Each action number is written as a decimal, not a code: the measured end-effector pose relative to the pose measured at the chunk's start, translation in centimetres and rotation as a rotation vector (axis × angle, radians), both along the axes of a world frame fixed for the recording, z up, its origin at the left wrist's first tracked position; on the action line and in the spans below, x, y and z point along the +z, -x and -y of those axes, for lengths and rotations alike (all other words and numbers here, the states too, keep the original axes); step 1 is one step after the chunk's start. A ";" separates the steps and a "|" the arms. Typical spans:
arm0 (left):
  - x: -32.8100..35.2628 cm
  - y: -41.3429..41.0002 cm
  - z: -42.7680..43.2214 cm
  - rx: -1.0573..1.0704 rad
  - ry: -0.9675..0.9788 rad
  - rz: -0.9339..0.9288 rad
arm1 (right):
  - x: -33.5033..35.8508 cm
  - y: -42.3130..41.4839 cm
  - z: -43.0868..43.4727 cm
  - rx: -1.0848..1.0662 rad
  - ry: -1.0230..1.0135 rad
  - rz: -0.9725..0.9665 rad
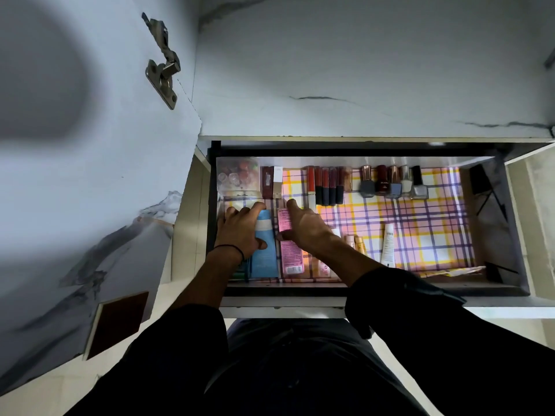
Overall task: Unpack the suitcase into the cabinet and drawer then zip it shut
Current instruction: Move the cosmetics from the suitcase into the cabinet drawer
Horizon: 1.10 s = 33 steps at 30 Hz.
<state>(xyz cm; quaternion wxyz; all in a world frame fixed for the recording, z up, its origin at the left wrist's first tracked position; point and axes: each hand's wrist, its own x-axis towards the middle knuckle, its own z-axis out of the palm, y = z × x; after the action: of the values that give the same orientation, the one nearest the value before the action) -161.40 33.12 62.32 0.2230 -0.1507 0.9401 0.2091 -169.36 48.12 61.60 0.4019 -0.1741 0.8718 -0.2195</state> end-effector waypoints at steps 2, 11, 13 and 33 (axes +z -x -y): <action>0.0 0.1 0.0 0.007 -0.021 0.005 | -0.2 -0.5 -0.3 0.011 0.023 0.013; 0.6 0.1 0.5 -0.022 -0.044 0.048 | 0.1 -3.0 -1.4 -0.141 0.105 -0.045; 1.1 -0.1 0.5 -0.030 -0.019 0.025 | 0.2 -3.3 -1.6 -0.208 0.144 -0.037; 9.1 -14.4 -8.9 0.584 -0.066 -0.742 | 8.1 -11.4 -3.7 0.127 0.610 -0.308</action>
<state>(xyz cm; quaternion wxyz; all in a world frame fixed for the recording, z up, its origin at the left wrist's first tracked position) -146.97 42.01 71.44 -0.1915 -0.3166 0.8675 0.3326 -157.93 51.81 69.69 0.2077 -0.3714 0.8038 -0.4157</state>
